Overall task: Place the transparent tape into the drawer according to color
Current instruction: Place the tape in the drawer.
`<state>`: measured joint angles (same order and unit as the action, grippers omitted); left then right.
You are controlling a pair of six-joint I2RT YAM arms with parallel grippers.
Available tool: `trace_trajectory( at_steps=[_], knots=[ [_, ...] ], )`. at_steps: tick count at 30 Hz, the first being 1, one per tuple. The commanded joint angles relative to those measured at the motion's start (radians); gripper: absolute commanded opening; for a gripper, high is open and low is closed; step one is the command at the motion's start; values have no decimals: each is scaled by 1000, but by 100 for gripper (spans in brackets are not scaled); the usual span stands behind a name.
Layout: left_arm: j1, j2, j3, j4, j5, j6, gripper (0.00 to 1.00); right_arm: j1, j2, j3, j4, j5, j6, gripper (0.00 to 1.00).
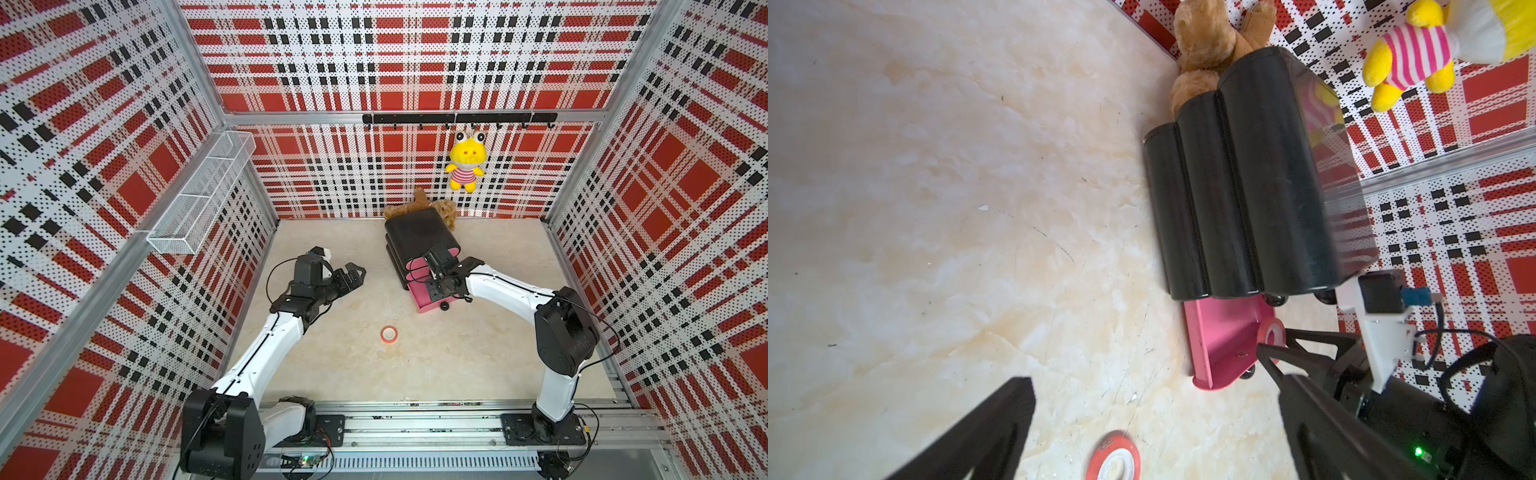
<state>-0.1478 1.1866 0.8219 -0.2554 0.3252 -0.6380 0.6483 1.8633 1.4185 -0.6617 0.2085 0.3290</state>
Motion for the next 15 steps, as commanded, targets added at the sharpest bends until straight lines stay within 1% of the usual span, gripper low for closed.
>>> trace_trajectory(
  at_steps=[1, 2, 6, 7, 11, 15],
  knots=[
    [-4, -11, 28, -4, -8, 11, 99, -10, 39, 13, 52, 11, -9, 43],
    [-6, -11, 28, -5, -8, 11, 99, -12, 45, 13, 58, 10, -7, 43],
    [-13, -10, 34, -13, -14, 11, 99, -13, 50, 11, 71, 3, -2, 51],
    [-13, -11, 35, -16, -16, 11, 99, -13, 48, 11, 71, 2, 2, 57],
    [-18, -12, 44, -24, -21, 11, 99, -13, 28, -10, 83, 3, 7, 69],
    [-28, -8, 49, -24, -29, 9, 99, -13, 21, -24, 85, 5, 7, 74]
  ],
)
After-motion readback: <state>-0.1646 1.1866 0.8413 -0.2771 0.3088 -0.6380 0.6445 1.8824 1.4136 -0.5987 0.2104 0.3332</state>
